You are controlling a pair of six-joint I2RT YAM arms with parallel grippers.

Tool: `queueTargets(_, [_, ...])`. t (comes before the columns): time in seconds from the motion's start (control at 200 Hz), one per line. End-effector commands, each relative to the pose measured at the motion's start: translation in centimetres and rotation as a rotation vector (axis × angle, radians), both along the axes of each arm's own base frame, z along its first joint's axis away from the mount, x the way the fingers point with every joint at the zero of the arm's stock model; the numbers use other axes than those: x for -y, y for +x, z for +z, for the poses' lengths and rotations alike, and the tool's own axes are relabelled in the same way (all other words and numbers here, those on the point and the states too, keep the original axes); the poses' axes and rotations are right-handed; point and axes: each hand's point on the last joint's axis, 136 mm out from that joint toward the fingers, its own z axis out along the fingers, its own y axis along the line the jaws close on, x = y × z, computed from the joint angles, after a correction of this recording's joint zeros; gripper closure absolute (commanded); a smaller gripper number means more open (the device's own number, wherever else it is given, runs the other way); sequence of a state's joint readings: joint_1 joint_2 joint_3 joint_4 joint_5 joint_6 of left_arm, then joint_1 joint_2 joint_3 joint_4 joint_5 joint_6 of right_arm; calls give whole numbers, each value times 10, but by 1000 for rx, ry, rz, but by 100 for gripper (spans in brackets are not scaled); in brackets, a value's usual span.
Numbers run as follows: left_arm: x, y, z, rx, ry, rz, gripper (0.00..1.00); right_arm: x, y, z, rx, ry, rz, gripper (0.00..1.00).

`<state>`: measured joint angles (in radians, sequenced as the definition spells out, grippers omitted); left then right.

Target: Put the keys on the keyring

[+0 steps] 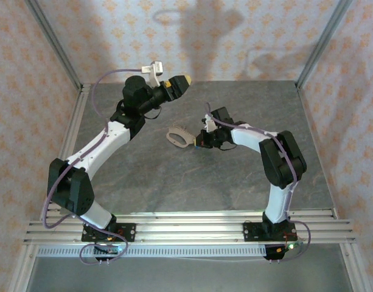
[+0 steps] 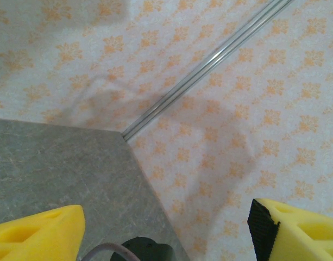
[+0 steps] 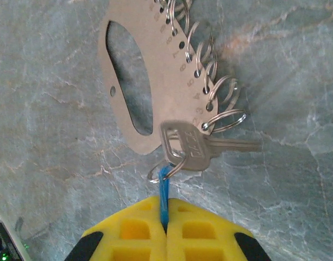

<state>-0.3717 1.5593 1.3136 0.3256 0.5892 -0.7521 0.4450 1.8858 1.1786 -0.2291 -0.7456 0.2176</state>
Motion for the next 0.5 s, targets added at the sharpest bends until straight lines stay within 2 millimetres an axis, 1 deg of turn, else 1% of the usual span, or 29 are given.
queueTargets(0.0, [4, -3, 12, 38, -19, -7, 20, -1, -11, 9, 12, 28, 17, 100])
queueTargets(0.02, [5, -3, 12, 38, -18, -8, 20, 0, -14, 9, 8, 29, 18, 100])
queueTargets(0.03, [5, -3, 12, 38, -18, -10, 20, 0, -16, 9, 5, 28, 19, 97])
queueTargets(0.08, [7, -4, 13, 38, -16, -15, 20, 4, -23, 10, -2, 22, 20, 76])
queueTargets(0.13, [8, -5, 14, 38, -13, -21, 20, 10, -30, 16, 8, 8, 21, 60])
queueTargets(0.14, [8, -5, 14, 39, -13, -21, 20, 11, -31, 17, 13, 5, 19, 49])
queueTargets(0.165, [9, -6, 14, 40, -9, -24, 19, 15, -33, 22, 29, -5, 12, 34])
queueTargets(0.175, [9, -6, 14, 39, -7, -24, 19, 16, -34, 24, 36, -8, 8, 29])
queueTargets(0.205, [10, -8, 15, 41, -2, -28, 19, 21, -36, 31, 53, -19, -1, 19])
queueTargets(0.255, [11, -11, 16, 46, 5, -32, 19, 28, -37, 47, 84, -19, -21, 13])
queueTargets(0.33, [11, -18, 19, 57, 21, -33, 19, 38, -36, 71, 137, -8, -66, 12])
queueTargets(0.365, [10, -21, 20, 61, 29, -28, 19, 43, -35, 83, 164, 0, -86, 10])
queueTargets(0.495, [1, -33, 22, 65, 58, 4, 19, 67, -30, 128, 274, -7, -169, 7])
